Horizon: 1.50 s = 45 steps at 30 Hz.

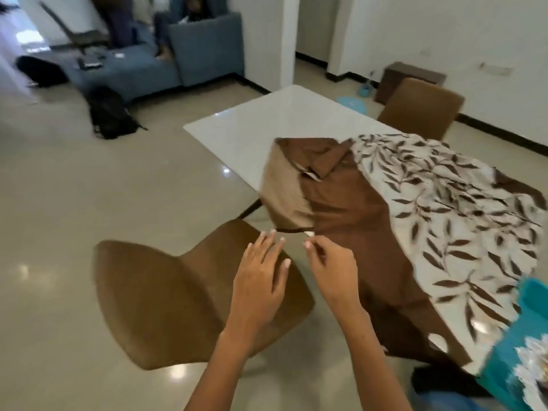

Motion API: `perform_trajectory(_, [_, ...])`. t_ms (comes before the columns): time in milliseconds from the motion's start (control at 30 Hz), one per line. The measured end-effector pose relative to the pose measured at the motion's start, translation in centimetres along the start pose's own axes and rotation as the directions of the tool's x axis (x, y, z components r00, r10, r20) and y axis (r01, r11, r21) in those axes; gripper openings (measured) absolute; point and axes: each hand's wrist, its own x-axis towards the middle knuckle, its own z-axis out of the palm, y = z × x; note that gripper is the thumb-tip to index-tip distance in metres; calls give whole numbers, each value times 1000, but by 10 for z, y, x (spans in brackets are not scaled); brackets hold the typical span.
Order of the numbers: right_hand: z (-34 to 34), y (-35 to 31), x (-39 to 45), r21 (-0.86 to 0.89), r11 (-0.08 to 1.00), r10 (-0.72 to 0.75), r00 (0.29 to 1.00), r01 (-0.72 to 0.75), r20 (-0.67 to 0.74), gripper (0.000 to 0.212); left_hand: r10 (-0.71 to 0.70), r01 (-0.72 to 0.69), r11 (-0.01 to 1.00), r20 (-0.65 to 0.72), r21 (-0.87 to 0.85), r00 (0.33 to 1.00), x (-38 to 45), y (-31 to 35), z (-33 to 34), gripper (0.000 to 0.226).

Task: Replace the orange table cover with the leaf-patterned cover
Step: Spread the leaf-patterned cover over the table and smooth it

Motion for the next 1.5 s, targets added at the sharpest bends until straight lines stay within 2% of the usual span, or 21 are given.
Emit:
perform_trajectory(167, [123,-116,-1,75,988,-136,990,133,35,16,-137,148,986,-124,83,983,-31,-117,-104,46])
perform_trajectory(333, [242,-225,-3,162,978,-151,983,134,102,19,-188,214,960,-154,181,970,-48,-243,-196,43])
perform_trajectory(467, [307,-286,14,168,982,-118,980,90,163,18,-183,210,960,-153,188,971,-34,-316,-249,46])
perform_trajectory(567, [344,-310,46,145,986,-110,982,88,156,19,-155,180,970,-151,164,976,-2,-358,-269,48])
perform_trajectory(833, [425,-322,181,88,992,104,989,-95,-103,20,25,-33,987,53,159,998,117,-469,-268,47])
perform_trajectory(967, [455,-331,252,41,987,162,965,-157,-204,20,153,-173,977,159,124,975,199,-518,-268,47])
perform_trajectory(1167, [473,-321,324,-15,955,277,904,-298,-325,20,301,-301,953,220,-34,928,319,-557,-245,46])
perform_trajectory(1300, [481,-299,374,-24,912,366,841,-408,-399,19,435,-409,901,292,-146,852,399,-565,-206,50])
perform_trajectory(1500, [480,-260,438,-45,819,440,677,-572,-590,16,651,-567,759,367,-320,664,504,-555,-139,53])
